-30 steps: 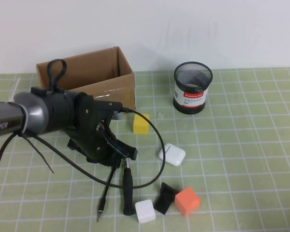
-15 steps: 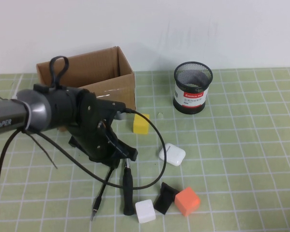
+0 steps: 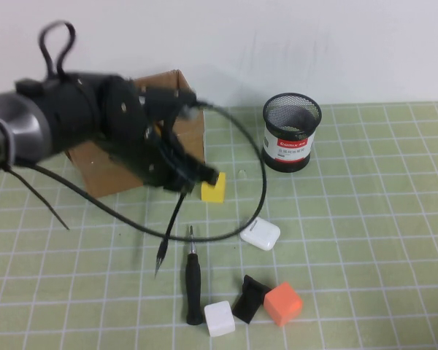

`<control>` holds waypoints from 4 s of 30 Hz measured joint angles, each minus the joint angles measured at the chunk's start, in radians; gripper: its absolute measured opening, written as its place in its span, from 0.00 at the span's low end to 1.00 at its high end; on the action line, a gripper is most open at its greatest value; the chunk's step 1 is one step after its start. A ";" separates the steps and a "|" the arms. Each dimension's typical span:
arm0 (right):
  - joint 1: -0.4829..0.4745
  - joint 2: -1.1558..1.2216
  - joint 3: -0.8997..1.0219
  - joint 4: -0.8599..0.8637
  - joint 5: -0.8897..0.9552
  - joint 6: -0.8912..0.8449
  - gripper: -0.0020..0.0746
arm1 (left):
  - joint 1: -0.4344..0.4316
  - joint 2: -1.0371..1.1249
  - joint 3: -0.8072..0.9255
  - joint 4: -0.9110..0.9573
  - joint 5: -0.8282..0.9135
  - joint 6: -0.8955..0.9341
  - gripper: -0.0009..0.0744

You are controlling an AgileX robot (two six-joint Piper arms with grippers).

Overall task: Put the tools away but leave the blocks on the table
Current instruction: Pick up the long Screwdriver from the table, then place the long Screwdriver into the round holder, then pick up the black Screwdriver from the table

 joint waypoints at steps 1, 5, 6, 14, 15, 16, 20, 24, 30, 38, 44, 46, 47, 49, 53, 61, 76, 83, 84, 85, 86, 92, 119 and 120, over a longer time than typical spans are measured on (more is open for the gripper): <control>0.000 0.000 0.000 0.000 0.000 0.000 0.01 | -0.002 -0.010 -0.010 0.000 -0.006 0.009 0.04; 0.000 0.000 0.000 0.000 0.000 0.000 0.01 | -0.029 -0.041 -0.072 -0.011 -0.056 0.064 0.04; 0.000 0.000 0.000 0.000 0.000 0.000 0.01 | -0.039 -0.043 -0.095 -0.013 -0.072 0.075 0.04; 0.000 0.000 0.000 0.000 0.000 0.000 0.01 | -0.113 -0.049 -0.205 -0.022 -0.347 0.139 0.04; 0.000 0.000 0.000 0.000 0.000 0.000 0.01 | -0.121 -0.049 -0.206 -0.022 -0.408 0.149 0.04; 0.000 0.000 0.000 0.000 0.000 0.000 0.01 | -0.127 -0.047 -0.206 -0.022 -0.470 0.156 0.04; 0.000 0.000 0.000 0.000 0.000 0.000 0.01 | -0.144 -0.011 -0.208 -0.022 -0.710 0.164 0.04; 0.000 0.000 0.000 0.000 0.000 0.000 0.01 | -0.157 0.057 -0.208 -0.024 -0.913 0.152 0.04; 0.000 0.000 0.000 0.000 0.000 0.000 0.01 | -0.178 0.177 -0.208 -0.013 -1.104 0.138 0.04; 0.000 0.000 0.000 0.000 0.000 0.000 0.01 | -0.178 0.281 -0.208 0.021 -1.212 0.089 0.04; 0.000 0.000 0.000 0.000 0.000 0.000 0.01 | -0.178 0.288 -0.208 0.023 -1.219 0.075 0.06; 0.000 0.000 0.000 0.000 0.000 0.000 0.01 | -0.178 0.288 -0.210 0.023 -1.209 0.053 0.07; 0.000 0.000 0.000 0.000 0.000 0.000 0.01 | -0.178 0.288 -0.215 0.023 -1.190 0.047 0.08; 0.000 0.000 0.000 0.000 0.000 0.000 0.01 | -0.178 0.288 -0.226 0.023 -1.152 0.039 0.10; 0.000 0.000 0.000 0.000 0.000 0.000 0.01 | -0.178 0.288 -0.228 0.023 -1.143 0.036 0.15; 0.000 0.000 0.000 0.000 0.000 0.000 0.01 | -0.178 0.284 -0.228 0.023 -1.116 0.043 0.26; 0.000 0.000 0.000 0.000 0.000 0.000 0.01 | -0.144 -0.093 -0.228 0.031 -0.472 0.180 0.06; 0.000 0.000 0.000 0.000 0.000 0.000 0.01 | 0.009 -0.208 -0.234 0.038 -0.083 0.009 0.01; 0.000 0.000 0.000 0.000 0.000 0.000 0.01 | 0.028 -0.212 -0.234 0.038 -0.020 -0.024 0.01; 0.000 0.000 0.000 0.000 0.000 0.000 0.01 | 0.044 -0.212 -0.234 0.038 0.040 -0.048 0.01; 0.000 0.000 0.000 0.000 0.000 0.000 0.01 | 0.055 -0.212 -0.234 0.038 0.090 -0.061 0.01; 0.000 0.000 0.000 0.000 0.000 0.000 0.01 | 0.063 -0.241 -0.151 -0.004 0.166 -0.101 0.01; 0.000 0.000 0.000 0.000 0.000 0.000 0.01 | 0.028 -0.141 0.232 -0.198 -0.011 -0.249 0.01; 0.000 0.000 0.000 0.000 0.000 0.000 0.01 | 0.014 -0.133 0.232 -0.175 -0.009 -0.276 0.02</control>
